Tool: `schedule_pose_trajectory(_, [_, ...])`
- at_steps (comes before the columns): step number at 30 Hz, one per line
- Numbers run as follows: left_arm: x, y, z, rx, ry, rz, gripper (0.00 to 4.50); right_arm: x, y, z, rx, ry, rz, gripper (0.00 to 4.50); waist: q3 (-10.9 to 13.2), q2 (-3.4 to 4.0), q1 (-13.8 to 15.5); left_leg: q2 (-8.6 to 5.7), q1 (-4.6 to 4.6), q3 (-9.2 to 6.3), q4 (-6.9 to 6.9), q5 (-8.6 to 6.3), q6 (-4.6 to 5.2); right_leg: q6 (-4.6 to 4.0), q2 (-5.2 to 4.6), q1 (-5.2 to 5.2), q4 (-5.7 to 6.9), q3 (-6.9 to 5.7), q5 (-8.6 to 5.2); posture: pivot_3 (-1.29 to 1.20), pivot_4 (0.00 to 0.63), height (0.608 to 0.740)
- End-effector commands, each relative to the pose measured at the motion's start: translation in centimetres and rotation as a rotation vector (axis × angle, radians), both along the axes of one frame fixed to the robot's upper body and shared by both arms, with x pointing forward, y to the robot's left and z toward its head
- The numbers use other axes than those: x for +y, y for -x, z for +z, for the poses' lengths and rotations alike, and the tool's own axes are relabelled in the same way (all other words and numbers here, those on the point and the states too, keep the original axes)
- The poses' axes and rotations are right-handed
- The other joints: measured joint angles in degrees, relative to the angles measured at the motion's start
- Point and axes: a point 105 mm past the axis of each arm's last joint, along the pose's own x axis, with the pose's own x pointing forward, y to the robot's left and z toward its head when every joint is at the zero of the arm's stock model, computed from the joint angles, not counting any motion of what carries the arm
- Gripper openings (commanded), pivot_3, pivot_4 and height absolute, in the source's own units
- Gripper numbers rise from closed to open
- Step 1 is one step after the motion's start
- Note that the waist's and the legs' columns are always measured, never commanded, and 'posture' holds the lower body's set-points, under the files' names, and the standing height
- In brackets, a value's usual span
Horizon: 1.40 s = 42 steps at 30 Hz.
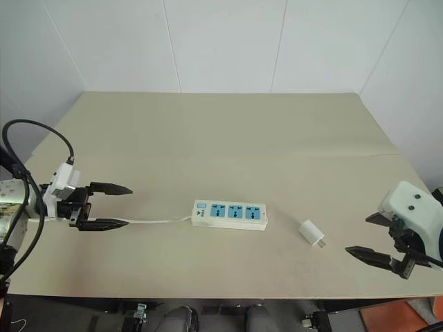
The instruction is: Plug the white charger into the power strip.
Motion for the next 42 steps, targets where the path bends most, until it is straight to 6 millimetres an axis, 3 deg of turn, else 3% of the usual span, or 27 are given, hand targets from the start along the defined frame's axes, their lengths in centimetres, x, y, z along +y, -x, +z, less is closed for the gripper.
schedule_pose_trajectory(1, [-0.1,-0.1,1.5,-0.059,0.003,-0.003,4.49,0.3,0.3,0.7,-0.013,0.024,0.018,4.5,0.0,0.0,0.0,0.0,0.0,0.0,0.0,0.0,0.0,0.0,0.0,0.0,0.0,0.0,0.0,0.0,0.15,0.74])
schedule_pose_trajectory(19, [-0.4,-0.4,1.2,-0.065,0.018,-0.001,4.49,0.2,0.3,1.0,-0.029,0.024,0.003,4.5,0.0,0.0,0.0,0.0,0.0,0.0,0.0,0.0,0.0,0.0,0.0,0.0,0.01,0.0,0.0,0.0,0.15,0.74])
schedule_pose_trajectory(23, [-0.7,-1.3,1.0,-0.094,0.05,0.02,4.49,0.5,0.0,1.0,-0.046,0.017,0.004,4.5,0.0,0.0,0.1,0.0,0.01,-0.01,0.0,0.0,0.0,0.0,0.0,0.01,0.01,0.0,0.0,0.0,0.15,0.74])
schedule_pose_trajectory(28, [-2.8,-3.2,0.9,-0.155,0.205,0.015,4.49,1.7,-1.2,0.9,-0.103,-0.022,-0.001,4.5,0.0,-0.05,0.2,-0.02,0.04,-0.02,0.05,0.0,-0.01,-0.01,0.0,0.06,0.05,-0.01,0.01,0.0,0.15,0.74])
schedule_pose_trajectory(32, [-7.6,-5.1,-0.6,-0.217,0.312,-0.076,4.49,3.0,-1.7,0.3,-0.129,-0.055,0.007,4.5,-0.1,-0.13,0.8,-0.09,-0.03,-0.06,0.12,0.01,-0.01,-0.01,-0.04,0.07,0.03,-0.03,0.01,0.0,0.15,0.74])
schedule_pose_trajectory(35, [-9.4,-5.1,-2.1,-0.174,0.298,-0.161,4.49,3.4,-1.9,0.0,-0.138,-0.062,0.003,4.5,-0.1,-0.15,0.7,-0.13,-0.1,-0.07,0.17,0.0,-0.01,-0.01,-0.06,0.06,0.03,-0.03,0.02,0.0,0.15,0.74])
schedule_pose_trajectory(42, [-12.6,-6.3,-2.5,-0.138,0.267,-0.233,4.49,3.7,-1.3,0.3,-0.157,-0.059,-0.023,4.5,-0.1,-0.17,0.1,-0.15,-0.12,-0.12,0.21,0.01,0.0,0.0,-0.04,0.04,0.11,-0.02,0.02,0.0,0.15,0.74])
